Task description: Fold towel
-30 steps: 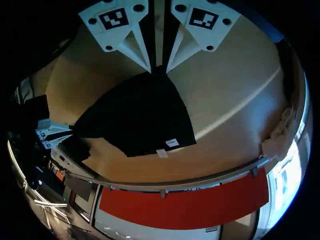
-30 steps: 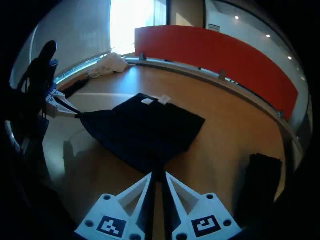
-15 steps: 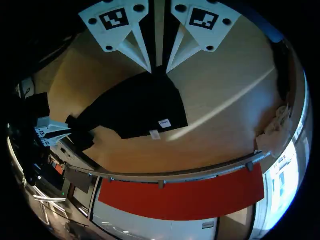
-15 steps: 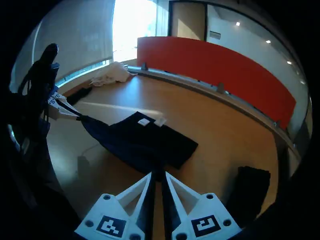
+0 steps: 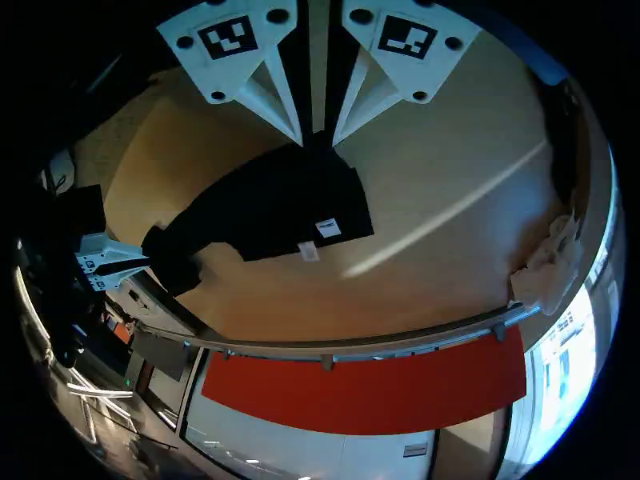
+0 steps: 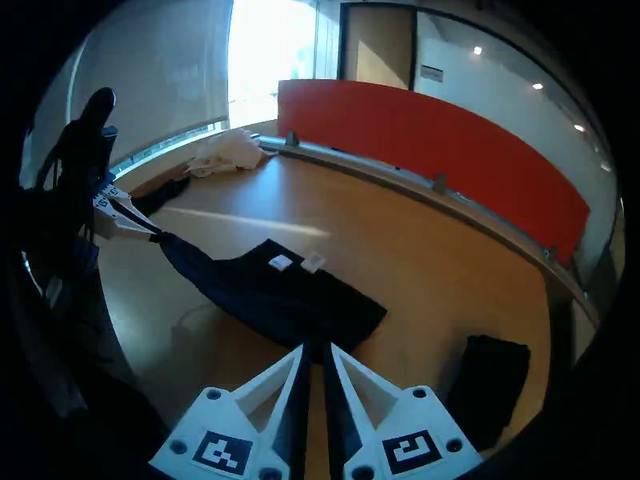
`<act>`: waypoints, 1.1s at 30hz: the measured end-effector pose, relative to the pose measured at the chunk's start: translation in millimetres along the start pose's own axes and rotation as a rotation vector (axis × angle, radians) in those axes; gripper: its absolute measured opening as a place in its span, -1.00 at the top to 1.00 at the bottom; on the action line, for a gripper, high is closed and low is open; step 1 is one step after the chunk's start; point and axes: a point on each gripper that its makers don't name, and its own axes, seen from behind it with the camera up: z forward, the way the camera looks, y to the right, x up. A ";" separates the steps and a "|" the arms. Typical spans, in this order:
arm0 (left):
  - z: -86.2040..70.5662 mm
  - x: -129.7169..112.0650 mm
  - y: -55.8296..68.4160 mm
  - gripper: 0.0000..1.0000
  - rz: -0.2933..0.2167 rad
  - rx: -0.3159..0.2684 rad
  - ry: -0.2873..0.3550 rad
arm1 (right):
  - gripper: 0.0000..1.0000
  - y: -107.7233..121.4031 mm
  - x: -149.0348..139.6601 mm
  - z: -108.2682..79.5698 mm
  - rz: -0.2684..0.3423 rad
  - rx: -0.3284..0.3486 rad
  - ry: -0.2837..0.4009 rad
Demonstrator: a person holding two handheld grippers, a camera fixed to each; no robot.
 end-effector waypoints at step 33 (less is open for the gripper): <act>17.0 16.4 -5.1 0.80 0.005 0.004 0.010 | 0.81 12.7 -7.2 16.8 -0.001 0.006 -0.039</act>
